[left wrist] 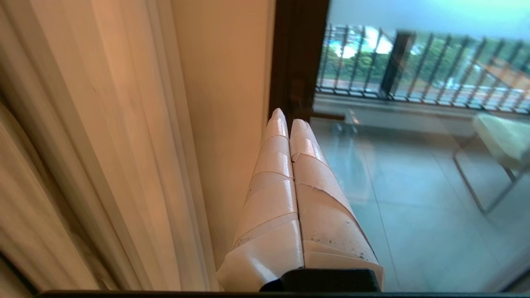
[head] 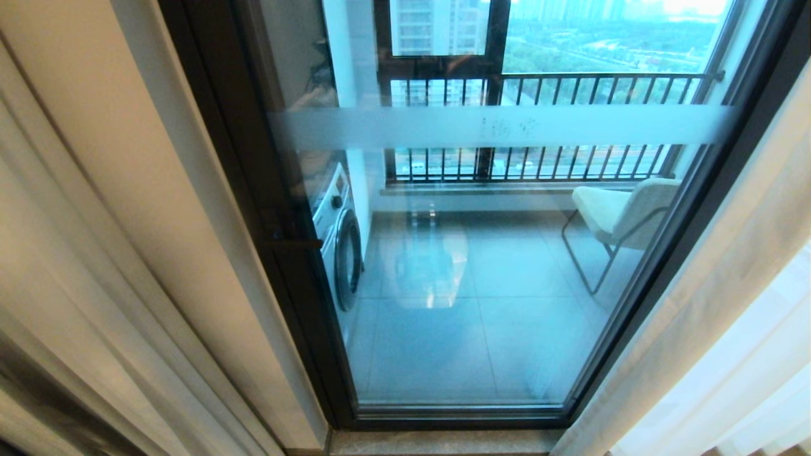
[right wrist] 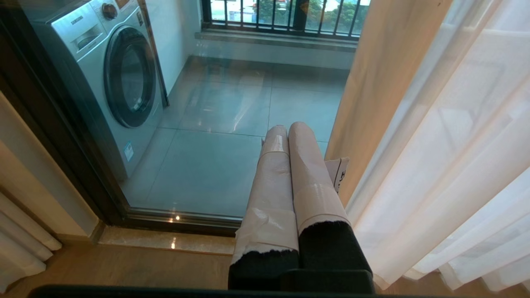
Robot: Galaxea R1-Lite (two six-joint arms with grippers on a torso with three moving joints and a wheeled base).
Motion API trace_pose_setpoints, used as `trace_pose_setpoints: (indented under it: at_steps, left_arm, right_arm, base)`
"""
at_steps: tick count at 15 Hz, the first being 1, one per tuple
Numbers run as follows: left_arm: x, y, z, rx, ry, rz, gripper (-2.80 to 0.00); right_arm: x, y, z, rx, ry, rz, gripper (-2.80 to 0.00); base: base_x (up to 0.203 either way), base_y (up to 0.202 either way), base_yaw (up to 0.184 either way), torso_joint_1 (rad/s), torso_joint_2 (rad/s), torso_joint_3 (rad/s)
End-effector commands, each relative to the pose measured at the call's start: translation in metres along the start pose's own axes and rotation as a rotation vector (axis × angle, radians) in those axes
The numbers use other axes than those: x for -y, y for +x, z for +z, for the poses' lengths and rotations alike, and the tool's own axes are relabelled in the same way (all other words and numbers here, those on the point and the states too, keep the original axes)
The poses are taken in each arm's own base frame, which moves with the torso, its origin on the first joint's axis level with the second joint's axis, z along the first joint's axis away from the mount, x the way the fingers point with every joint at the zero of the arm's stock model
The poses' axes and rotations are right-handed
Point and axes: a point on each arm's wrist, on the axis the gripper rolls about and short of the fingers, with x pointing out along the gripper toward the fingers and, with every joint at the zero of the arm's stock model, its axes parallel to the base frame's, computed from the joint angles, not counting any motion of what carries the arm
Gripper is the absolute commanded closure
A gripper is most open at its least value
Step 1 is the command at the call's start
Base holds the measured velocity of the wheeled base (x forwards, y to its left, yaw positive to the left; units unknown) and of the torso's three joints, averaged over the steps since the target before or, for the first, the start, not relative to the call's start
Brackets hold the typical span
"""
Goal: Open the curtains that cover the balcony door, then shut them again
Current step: Close the inner curtains on both sides
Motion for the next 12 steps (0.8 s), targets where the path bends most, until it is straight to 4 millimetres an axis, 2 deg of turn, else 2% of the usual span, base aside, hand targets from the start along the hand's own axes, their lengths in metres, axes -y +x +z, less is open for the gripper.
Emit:
trace_pose_setpoints:
  at_steps: [1,3,5,7,9,10,12]
  left_arm:
    - [0.005,0.041,0.029,-0.081,0.001,0.048,0.0]
    - [0.006,0.068,0.056,-0.068,0.003,0.149,0.0]
    - [0.001,0.092,0.072,-0.068,0.015,0.349,0.0]
    - [-0.005,0.106,0.084,-0.055,0.028,0.541,0.0]
    - [-0.009,0.113,0.088,-0.045,0.037,0.637,0.0]
    - [-0.011,0.118,0.089,-0.044,0.04,0.681,-2.8]
    - [-0.014,0.13,0.095,-0.037,0.044,0.751,-2.8]
  right_arm:
    - [0.0,0.0,0.0,0.0,-0.001,0.001,0.0]
    - [0.0,0.0,0.0,0.0,-0.001,0.001,0.0]
    - [0.0,0.0,0.0,0.0,-0.001,0.001,0.0]
    - [0.0,0.0,0.0,0.0,-0.001,0.001,0.0]
    - [0.0,0.0,0.0,0.0,-0.001,0.001,0.0]
    - [0.0,0.0,0.0,0.0,-0.001,0.001,0.0]
    - [0.0,0.0,0.0,0.0,-0.001,0.001,0.0]
  base:
    - [0.0,0.0,0.0,0.0,0.0,0.0]
    - [0.0,0.0,0.0,0.0,0.0,0.0]
    - [0.0,0.0,0.0,0.0,0.0,0.0]
    - [0.0,0.0,0.0,0.0,0.0,0.0]
    - [0.0,0.0,0.0,0.0,0.0,0.0]
    - [0.0,0.0,0.0,0.0,0.0,0.0]
    - [0.0,0.0,0.0,0.0,0.0,0.0]
